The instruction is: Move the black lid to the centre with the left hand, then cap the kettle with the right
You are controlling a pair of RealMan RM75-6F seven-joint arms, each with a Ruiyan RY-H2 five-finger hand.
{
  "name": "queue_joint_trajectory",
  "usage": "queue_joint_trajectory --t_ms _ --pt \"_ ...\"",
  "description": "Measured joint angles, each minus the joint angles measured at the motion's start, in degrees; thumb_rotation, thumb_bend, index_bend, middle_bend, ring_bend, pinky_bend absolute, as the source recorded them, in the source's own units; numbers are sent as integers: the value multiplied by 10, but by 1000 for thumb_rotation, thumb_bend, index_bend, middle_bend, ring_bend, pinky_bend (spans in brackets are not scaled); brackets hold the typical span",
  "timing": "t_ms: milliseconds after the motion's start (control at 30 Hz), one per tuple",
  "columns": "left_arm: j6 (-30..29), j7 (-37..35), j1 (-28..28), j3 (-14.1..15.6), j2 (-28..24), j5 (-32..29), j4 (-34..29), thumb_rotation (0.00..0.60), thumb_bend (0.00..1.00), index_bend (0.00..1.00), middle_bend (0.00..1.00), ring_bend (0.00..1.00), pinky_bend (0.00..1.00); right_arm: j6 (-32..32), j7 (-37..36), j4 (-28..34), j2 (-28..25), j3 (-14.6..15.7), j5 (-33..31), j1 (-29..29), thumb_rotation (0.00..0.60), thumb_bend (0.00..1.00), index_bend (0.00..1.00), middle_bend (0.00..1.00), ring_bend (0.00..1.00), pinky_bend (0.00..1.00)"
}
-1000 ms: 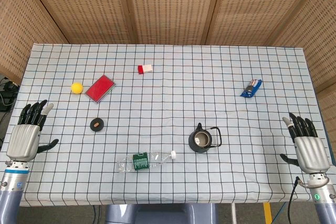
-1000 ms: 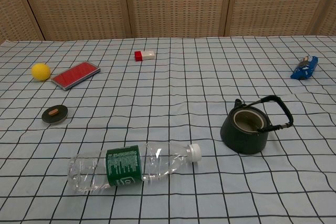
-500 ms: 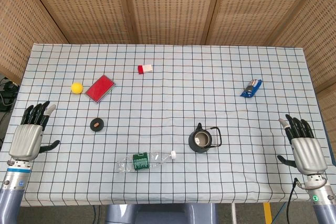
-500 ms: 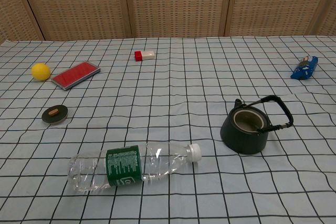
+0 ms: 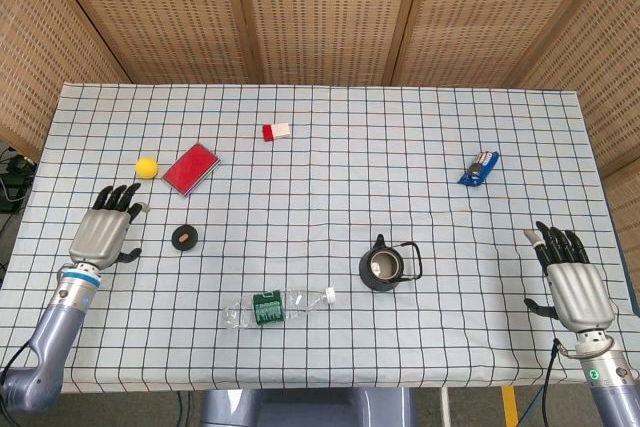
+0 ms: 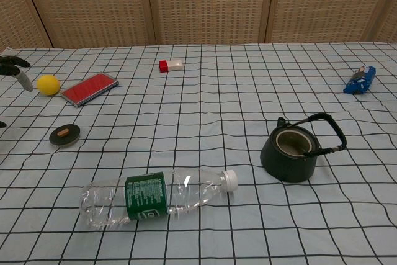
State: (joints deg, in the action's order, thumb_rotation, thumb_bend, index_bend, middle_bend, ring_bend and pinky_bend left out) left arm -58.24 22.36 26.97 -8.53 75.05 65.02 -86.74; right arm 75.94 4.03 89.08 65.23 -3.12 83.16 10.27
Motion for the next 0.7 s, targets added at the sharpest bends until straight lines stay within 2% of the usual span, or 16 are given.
queue_joint_trajectory --t_ms 233,700 --pt "65 64 54 -1 32 -70 28 600 226 261 0 0 0 3 -8 2 -4 -2 -1 -1 600 241 93 0 0 0" --pt "82 122 100 20 87 -144 65 600 232 268 0 0 0 9 -23 5 -11 -4 2 -3 600 242 93 0 0 0"
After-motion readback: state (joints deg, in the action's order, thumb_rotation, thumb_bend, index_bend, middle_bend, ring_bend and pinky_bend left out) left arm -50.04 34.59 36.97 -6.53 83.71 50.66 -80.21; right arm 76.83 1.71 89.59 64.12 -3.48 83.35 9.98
